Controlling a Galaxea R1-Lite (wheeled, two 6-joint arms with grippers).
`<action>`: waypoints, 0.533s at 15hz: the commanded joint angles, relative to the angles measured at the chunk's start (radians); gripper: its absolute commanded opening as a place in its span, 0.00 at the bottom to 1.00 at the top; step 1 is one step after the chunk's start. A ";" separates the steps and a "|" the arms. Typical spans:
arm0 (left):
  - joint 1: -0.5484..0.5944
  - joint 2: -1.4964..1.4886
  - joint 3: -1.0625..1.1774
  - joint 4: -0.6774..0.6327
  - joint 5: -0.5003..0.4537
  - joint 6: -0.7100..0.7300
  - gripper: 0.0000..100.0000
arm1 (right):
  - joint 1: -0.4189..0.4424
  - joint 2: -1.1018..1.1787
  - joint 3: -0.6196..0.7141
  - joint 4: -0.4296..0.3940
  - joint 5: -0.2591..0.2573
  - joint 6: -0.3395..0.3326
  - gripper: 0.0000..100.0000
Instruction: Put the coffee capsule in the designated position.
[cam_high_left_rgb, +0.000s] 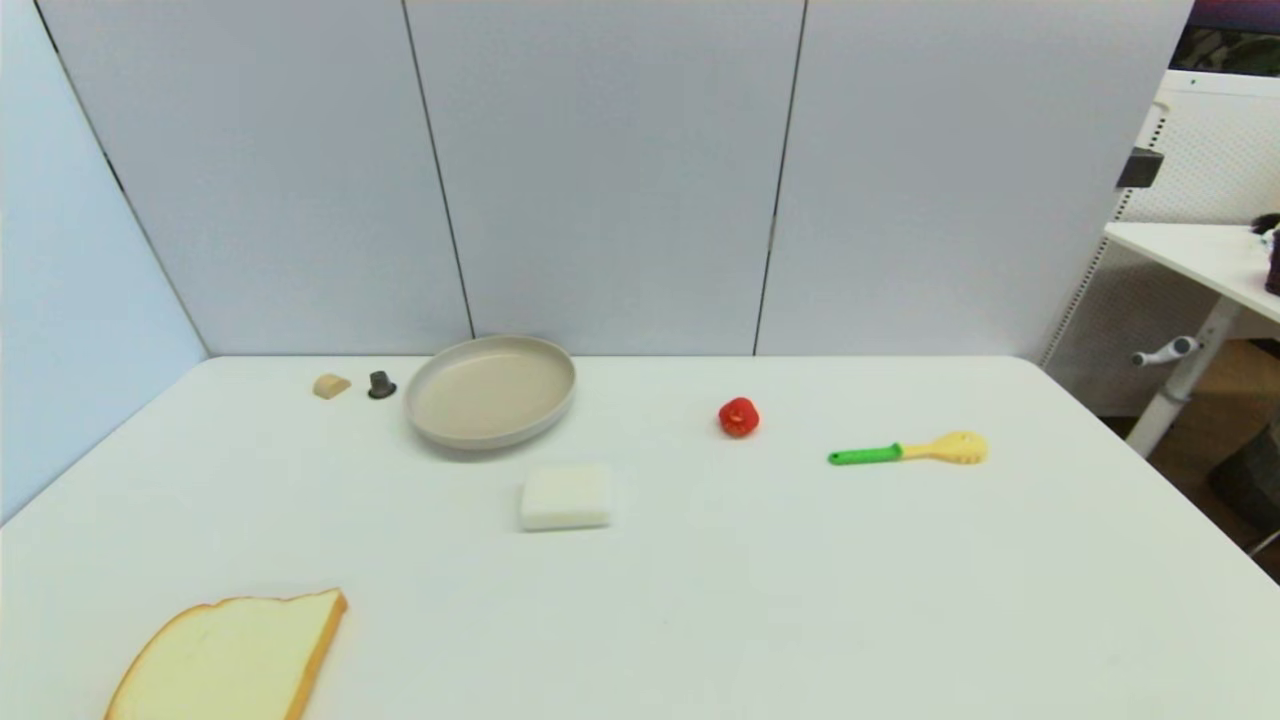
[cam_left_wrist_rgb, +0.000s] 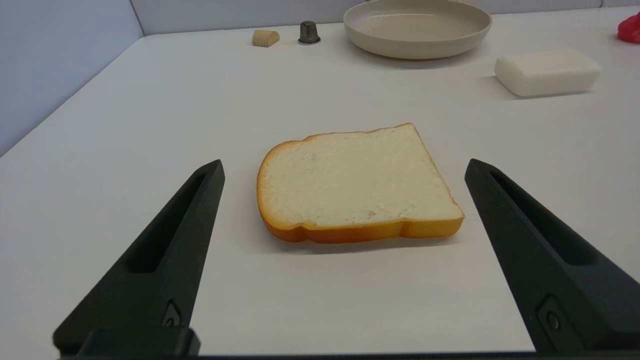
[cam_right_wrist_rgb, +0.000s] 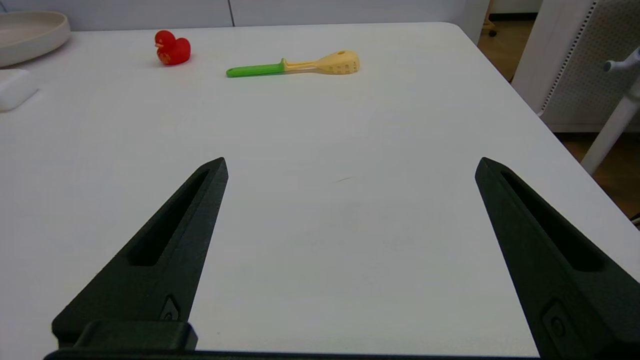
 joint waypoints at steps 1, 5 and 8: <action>0.000 0.000 0.002 -0.002 0.016 -0.070 1.00 | 0.000 0.001 0.000 0.000 0.000 0.000 1.00; 0.000 0.000 0.002 -0.003 0.039 -0.093 1.00 | 0.000 0.001 0.000 0.000 0.000 0.000 1.00; 0.000 0.000 0.002 -0.003 0.039 -0.093 1.00 | 0.000 0.001 0.000 0.000 0.000 0.000 1.00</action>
